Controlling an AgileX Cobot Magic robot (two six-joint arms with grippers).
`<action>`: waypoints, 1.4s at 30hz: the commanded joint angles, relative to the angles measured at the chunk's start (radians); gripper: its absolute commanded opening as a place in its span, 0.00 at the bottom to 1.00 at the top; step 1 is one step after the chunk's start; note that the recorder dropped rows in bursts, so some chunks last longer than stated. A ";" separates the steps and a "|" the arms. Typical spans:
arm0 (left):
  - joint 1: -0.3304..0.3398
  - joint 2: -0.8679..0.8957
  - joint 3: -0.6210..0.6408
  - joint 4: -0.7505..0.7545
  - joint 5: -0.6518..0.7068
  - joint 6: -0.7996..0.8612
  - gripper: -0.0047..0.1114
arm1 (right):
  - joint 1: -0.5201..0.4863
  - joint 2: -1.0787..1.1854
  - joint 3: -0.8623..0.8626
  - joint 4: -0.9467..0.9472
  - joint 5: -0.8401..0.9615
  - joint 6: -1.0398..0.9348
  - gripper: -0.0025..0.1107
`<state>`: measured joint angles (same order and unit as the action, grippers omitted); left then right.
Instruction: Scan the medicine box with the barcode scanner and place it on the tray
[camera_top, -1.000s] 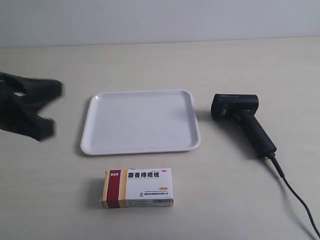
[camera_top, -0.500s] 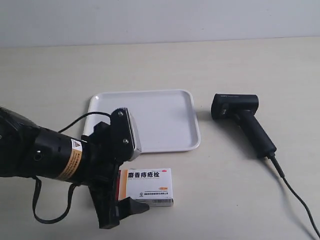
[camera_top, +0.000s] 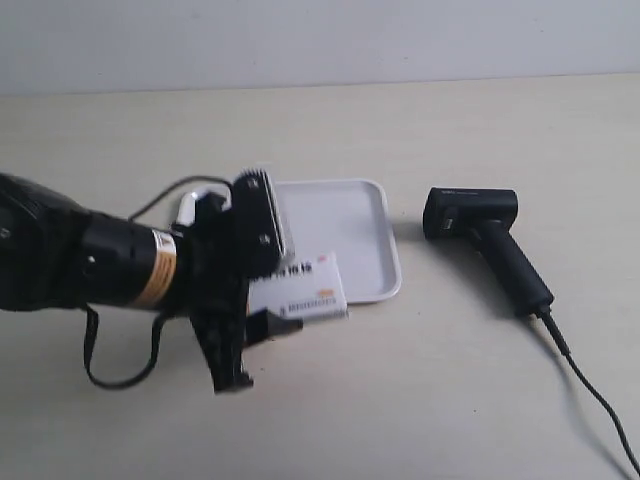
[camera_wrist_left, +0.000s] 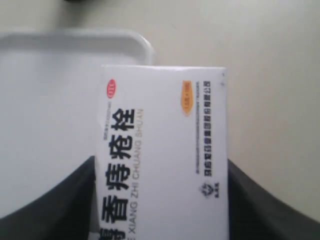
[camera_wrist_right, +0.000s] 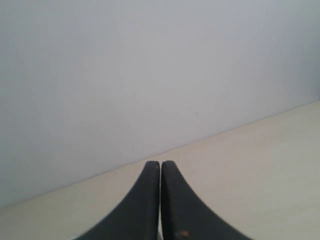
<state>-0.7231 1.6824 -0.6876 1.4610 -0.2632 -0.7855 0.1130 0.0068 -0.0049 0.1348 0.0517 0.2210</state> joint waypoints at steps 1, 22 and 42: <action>0.060 -0.135 -0.051 0.058 0.122 -0.022 0.04 | 0.002 0.017 -0.059 0.046 -0.023 -0.013 0.02; 0.331 -0.039 -0.071 0.283 -0.233 -0.026 0.04 | 0.229 1.528 -0.547 0.044 0.013 -0.164 0.60; 0.331 0.013 -0.114 0.283 -0.236 -0.015 0.04 | 0.260 1.713 -0.762 0.011 0.131 -0.344 0.02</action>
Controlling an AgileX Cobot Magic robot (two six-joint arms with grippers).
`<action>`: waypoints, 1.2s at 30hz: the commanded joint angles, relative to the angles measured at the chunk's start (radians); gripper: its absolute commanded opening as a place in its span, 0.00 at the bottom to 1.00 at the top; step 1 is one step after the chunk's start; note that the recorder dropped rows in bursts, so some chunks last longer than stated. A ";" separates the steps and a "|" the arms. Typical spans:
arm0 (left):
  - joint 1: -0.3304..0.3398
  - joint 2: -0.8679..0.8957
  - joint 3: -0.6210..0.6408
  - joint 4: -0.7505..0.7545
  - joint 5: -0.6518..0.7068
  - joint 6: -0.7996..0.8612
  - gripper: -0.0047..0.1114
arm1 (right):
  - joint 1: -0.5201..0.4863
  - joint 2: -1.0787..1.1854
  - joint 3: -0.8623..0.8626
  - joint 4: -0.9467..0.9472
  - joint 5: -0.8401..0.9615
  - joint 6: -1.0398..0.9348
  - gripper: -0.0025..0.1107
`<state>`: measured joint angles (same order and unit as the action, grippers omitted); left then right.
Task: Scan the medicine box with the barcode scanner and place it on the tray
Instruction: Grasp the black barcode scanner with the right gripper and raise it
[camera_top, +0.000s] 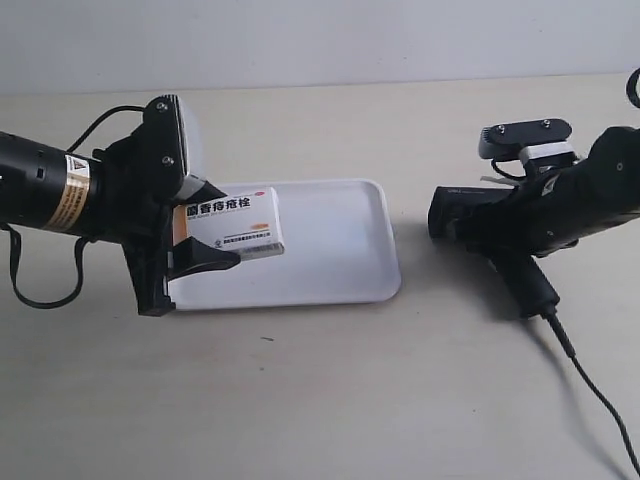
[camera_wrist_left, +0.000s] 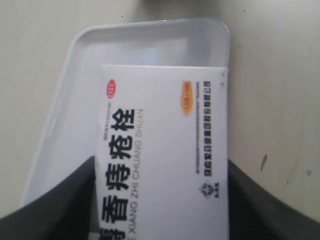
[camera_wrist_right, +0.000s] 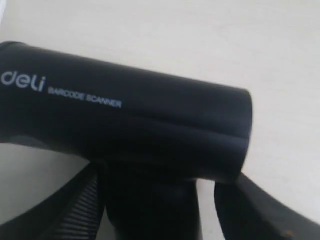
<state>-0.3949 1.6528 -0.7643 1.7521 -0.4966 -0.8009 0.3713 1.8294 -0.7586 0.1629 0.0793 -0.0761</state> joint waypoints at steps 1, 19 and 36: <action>0.002 0.054 -0.045 -0.008 -0.003 0.000 0.04 | 0.002 -0.139 -0.006 -0.018 0.129 -0.060 0.02; 0.037 0.121 -0.099 -0.008 -0.066 -0.022 0.04 | 0.075 -0.217 0.022 -0.118 0.058 -0.160 0.02; 0.021 0.366 -0.273 -0.118 -0.062 -0.067 0.04 | -0.006 0.021 -0.017 -0.136 -0.136 0.017 0.02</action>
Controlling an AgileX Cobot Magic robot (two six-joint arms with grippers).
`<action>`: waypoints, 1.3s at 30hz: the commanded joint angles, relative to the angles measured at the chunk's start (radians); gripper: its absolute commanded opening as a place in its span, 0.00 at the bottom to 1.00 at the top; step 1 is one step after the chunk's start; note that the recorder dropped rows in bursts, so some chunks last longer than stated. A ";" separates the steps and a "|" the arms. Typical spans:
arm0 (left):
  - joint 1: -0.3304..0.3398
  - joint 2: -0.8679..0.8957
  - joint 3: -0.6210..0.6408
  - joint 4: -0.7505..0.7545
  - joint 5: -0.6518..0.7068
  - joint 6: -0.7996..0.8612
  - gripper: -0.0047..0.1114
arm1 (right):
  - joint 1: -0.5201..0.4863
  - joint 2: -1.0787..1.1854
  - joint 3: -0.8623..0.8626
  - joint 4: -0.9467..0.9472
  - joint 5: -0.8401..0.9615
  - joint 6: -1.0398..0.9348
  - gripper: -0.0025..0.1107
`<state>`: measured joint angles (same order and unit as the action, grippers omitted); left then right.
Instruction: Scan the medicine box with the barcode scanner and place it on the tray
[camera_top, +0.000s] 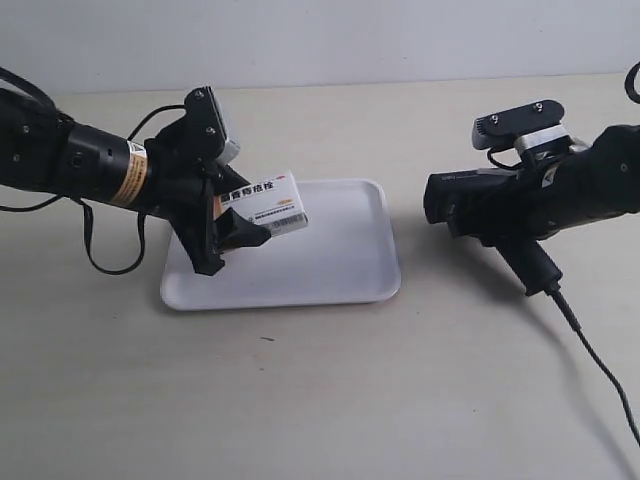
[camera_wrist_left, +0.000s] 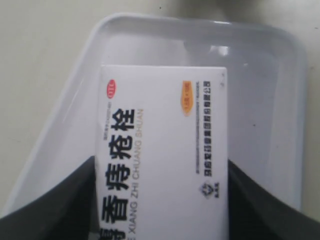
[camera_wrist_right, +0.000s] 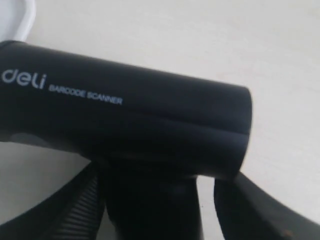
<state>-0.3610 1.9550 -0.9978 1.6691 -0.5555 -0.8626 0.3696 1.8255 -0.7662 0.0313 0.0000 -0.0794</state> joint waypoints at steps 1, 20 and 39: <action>-0.017 0.080 -0.050 -0.035 -0.003 -0.005 0.04 | -0.004 0.030 -0.009 -0.004 -0.057 0.020 0.02; -0.048 0.151 -0.074 -0.012 0.092 -0.066 0.93 | -0.002 0.072 -0.009 -0.004 -0.058 0.038 0.64; 0.083 -0.429 0.076 0.075 -0.194 -0.455 0.06 | 0.027 -0.811 0.073 0.048 0.236 0.047 0.02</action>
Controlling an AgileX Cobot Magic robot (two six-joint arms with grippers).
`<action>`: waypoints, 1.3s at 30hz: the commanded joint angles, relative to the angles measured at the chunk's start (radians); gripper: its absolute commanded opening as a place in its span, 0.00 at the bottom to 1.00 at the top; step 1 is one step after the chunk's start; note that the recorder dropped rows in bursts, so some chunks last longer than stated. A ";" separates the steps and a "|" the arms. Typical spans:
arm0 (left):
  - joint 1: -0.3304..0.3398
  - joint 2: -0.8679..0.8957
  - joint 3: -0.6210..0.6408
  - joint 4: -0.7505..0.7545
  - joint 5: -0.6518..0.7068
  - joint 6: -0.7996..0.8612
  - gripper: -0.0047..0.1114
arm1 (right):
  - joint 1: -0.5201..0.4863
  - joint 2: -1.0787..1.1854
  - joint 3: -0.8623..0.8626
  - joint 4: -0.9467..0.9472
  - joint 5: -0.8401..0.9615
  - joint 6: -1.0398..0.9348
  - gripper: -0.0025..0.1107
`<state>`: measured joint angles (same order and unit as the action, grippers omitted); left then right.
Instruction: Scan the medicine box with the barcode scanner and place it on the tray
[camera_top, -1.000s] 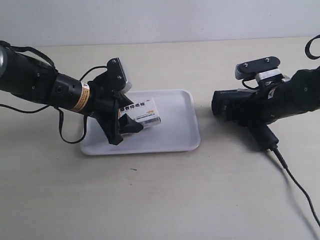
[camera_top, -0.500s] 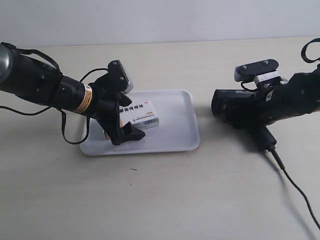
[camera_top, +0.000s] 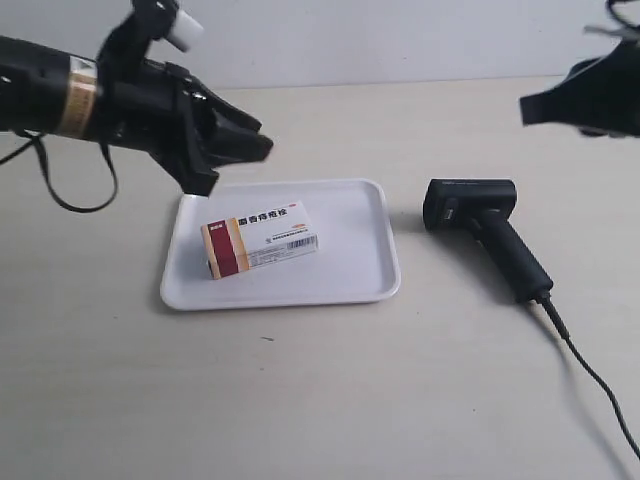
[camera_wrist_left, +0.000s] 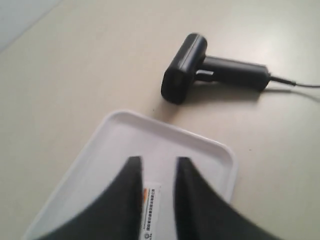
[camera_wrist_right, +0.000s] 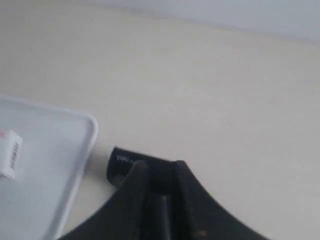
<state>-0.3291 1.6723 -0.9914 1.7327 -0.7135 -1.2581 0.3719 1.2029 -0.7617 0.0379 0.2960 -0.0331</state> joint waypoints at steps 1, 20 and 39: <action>0.065 -0.189 0.101 0.012 -0.036 -0.059 0.07 | 0.038 -0.246 0.105 0.042 -0.100 0.000 0.02; 0.100 -0.819 0.747 -0.145 -0.013 0.095 0.06 | 0.070 -0.739 0.347 0.042 -0.118 0.061 0.02; 0.353 -1.445 0.867 -0.262 0.242 0.147 0.06 | 0.070 -0.741 0.347 0.042 -0.113 0.061 0.02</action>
<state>-0.0376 0.3319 -0.1494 1.4952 -0.5682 -1.1102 0.4411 0.4662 -0.4208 0.0794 0.1777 0.0224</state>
